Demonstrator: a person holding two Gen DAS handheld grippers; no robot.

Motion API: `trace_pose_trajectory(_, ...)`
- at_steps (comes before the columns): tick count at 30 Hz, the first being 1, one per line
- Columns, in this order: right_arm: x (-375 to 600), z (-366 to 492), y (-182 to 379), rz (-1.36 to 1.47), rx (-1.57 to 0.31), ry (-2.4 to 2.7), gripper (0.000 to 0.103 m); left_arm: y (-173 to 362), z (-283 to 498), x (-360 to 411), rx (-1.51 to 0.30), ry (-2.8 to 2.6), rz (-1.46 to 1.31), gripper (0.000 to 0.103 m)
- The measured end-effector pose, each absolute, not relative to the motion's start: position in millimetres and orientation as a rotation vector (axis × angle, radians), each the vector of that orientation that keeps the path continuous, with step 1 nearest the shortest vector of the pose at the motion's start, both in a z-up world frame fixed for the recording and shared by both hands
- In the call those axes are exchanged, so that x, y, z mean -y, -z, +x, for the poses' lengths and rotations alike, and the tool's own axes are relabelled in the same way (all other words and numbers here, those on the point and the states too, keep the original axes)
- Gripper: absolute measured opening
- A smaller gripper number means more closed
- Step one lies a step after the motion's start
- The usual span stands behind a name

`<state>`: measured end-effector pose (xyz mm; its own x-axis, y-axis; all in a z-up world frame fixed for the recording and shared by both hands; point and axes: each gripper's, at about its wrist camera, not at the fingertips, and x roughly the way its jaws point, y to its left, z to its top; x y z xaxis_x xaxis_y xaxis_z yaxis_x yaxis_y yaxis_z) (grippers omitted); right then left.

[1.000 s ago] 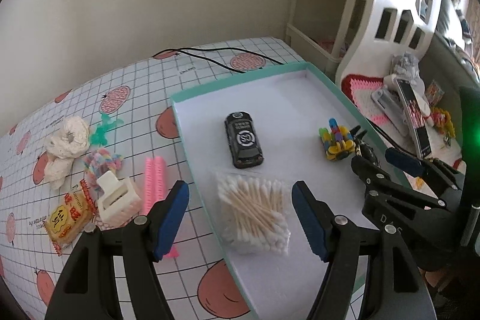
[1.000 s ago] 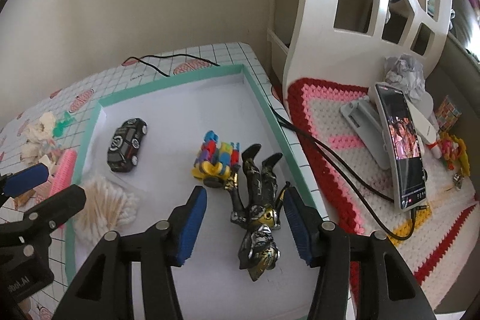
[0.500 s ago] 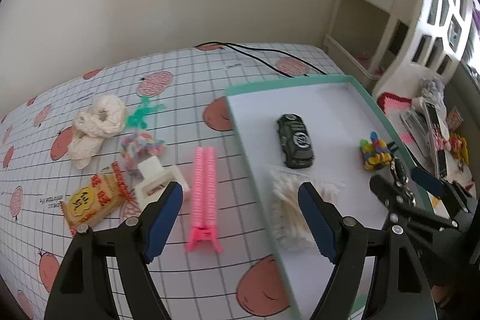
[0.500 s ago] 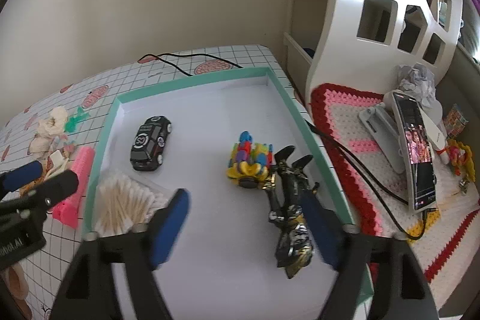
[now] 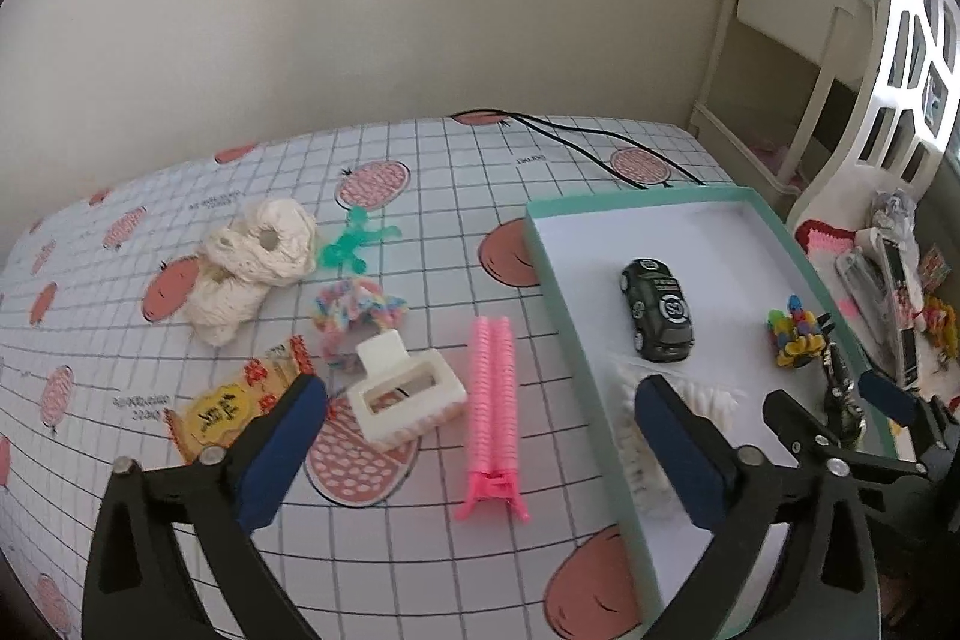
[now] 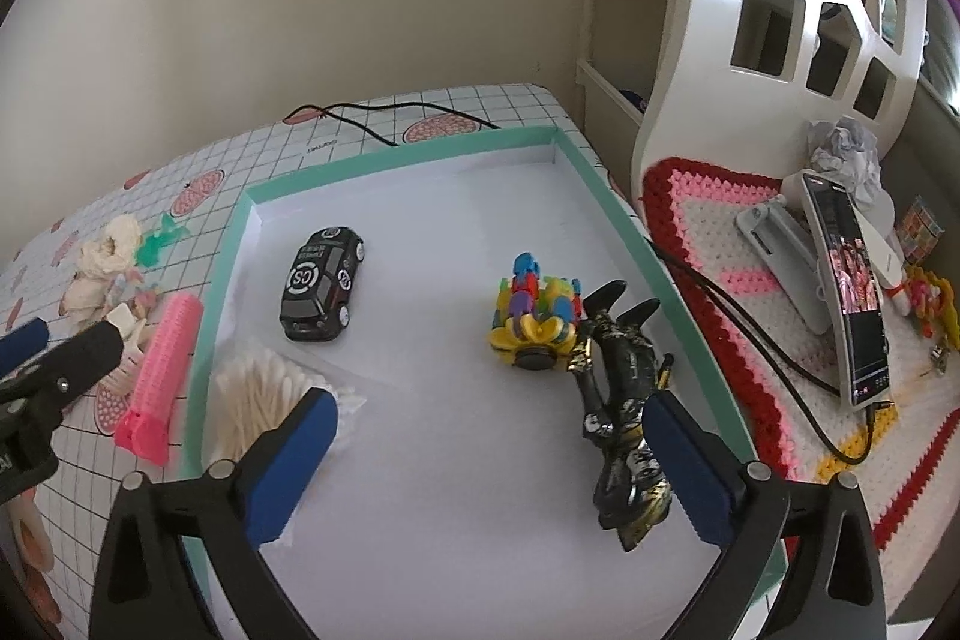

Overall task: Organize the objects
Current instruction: 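Open both tools and withdraw them from the tray back over the sheet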

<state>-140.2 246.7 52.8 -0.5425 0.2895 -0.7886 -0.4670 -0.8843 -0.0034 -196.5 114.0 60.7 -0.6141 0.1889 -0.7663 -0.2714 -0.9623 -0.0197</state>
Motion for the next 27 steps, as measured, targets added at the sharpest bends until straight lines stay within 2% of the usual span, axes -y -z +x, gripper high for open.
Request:
trace_pose_trajectory(9, -237, -145, -53, -1.188, -0.262, -2.423, 0.103, -67, -197, -102, -0.144, -2.633, -1.198, 0.103)
trace_pose_trajectory(13, -218, -150, -70, -1.116, -0.147, -2.453, 0.103, -81, -204, -89, -0.132, -2.655, -1.169, 0.103)
trace_pose_trajectory(20, -167, -162, -102, -1.002, -0.023, -2.607, 0.103, -96, -217, -46, -0.039, -2.722, -1.157, 0.103)
trace_pose_trajectory(27, -120, -179, -109, -1.011, 0.007, -2.716, 0.103, -88, -224, 7, 0.006, -2.796, -1.189, 0.103)
